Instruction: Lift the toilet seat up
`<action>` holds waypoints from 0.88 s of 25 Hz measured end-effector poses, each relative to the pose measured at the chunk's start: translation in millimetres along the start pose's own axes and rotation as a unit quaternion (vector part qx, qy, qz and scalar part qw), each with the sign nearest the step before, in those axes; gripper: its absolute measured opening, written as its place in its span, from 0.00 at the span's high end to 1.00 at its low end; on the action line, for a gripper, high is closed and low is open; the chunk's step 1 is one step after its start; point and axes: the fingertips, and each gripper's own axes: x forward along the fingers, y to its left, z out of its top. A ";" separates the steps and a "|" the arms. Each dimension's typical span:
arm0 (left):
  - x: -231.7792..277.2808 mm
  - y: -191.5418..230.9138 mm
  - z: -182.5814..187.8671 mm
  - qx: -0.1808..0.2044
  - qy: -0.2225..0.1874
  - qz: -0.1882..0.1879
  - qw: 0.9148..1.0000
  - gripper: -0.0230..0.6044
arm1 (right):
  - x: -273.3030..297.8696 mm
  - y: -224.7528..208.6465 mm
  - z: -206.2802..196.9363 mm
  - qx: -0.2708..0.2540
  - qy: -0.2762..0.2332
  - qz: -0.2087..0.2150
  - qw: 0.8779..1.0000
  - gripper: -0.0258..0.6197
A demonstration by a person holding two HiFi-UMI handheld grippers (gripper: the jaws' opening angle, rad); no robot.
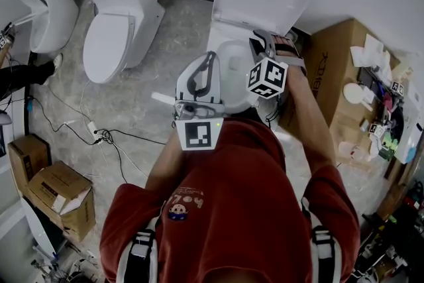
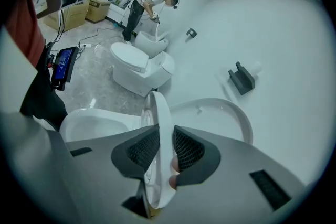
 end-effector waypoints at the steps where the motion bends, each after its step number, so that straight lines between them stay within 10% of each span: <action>1: 0.2 0.6 -0.4 0.001 0.002 0.002 1.000 0.93 | 1.3 -2.5 0.0 -0.002 -0.001 -0.002 1.000 0.82; 22: 12.0 8.1 5.7 -0.020 -0.008 0.050 0.999 0.93 | 31.5 -62.6 -11.2 -0.017 -0.004 -0.032 0.999 0.84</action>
